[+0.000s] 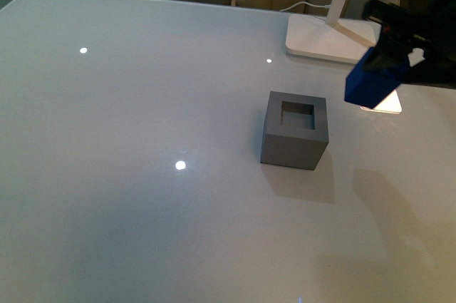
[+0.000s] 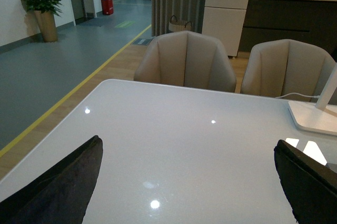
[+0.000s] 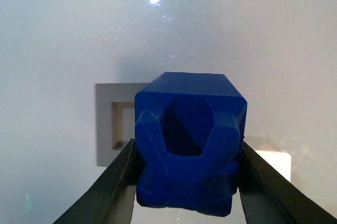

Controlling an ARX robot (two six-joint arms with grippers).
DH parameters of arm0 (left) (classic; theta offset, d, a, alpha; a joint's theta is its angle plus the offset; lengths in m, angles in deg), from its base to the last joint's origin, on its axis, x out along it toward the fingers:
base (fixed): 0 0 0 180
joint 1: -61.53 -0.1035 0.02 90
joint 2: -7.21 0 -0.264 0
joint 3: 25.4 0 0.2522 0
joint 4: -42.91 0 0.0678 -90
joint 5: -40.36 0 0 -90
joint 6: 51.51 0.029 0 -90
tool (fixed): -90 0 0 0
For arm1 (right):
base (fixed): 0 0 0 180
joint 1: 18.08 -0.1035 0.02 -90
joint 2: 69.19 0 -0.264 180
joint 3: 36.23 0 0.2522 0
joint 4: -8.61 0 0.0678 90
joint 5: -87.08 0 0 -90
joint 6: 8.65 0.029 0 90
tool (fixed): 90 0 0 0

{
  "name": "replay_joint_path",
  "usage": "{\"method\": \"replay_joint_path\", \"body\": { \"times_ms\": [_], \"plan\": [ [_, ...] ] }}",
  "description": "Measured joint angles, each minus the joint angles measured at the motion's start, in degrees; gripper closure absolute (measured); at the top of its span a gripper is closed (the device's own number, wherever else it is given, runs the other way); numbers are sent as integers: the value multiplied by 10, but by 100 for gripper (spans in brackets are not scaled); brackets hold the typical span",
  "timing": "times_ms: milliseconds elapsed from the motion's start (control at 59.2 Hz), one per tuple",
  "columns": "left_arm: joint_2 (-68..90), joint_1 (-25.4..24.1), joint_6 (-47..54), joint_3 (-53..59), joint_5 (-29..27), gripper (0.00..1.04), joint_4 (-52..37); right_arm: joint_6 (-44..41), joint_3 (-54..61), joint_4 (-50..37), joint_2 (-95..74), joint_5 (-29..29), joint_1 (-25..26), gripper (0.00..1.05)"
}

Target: Insert blue part into gray base

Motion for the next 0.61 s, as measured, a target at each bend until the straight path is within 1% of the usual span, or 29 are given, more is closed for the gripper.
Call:
{"method": "replay_joint_path", "body": {
  "times_ms": [118, 253, 388, 608],
  "plan": [
    [0, 0, 0, 0, 0, 7, 0, 21, -26, 9, -16, -1, -35, 60],
    [0, 0, 0, 0, 0, 7, 0, 38, -46, 17, -41, -4, -62, 60],
    [0, 0, 0, 0, 0, 7, 0, 45, -62, 23, -68, -8, -73, 60],
    [0, 0, 0, 0, 0, 7, 0, 54, -69, 25, -87, -11, -75, 61]
  ]
}}
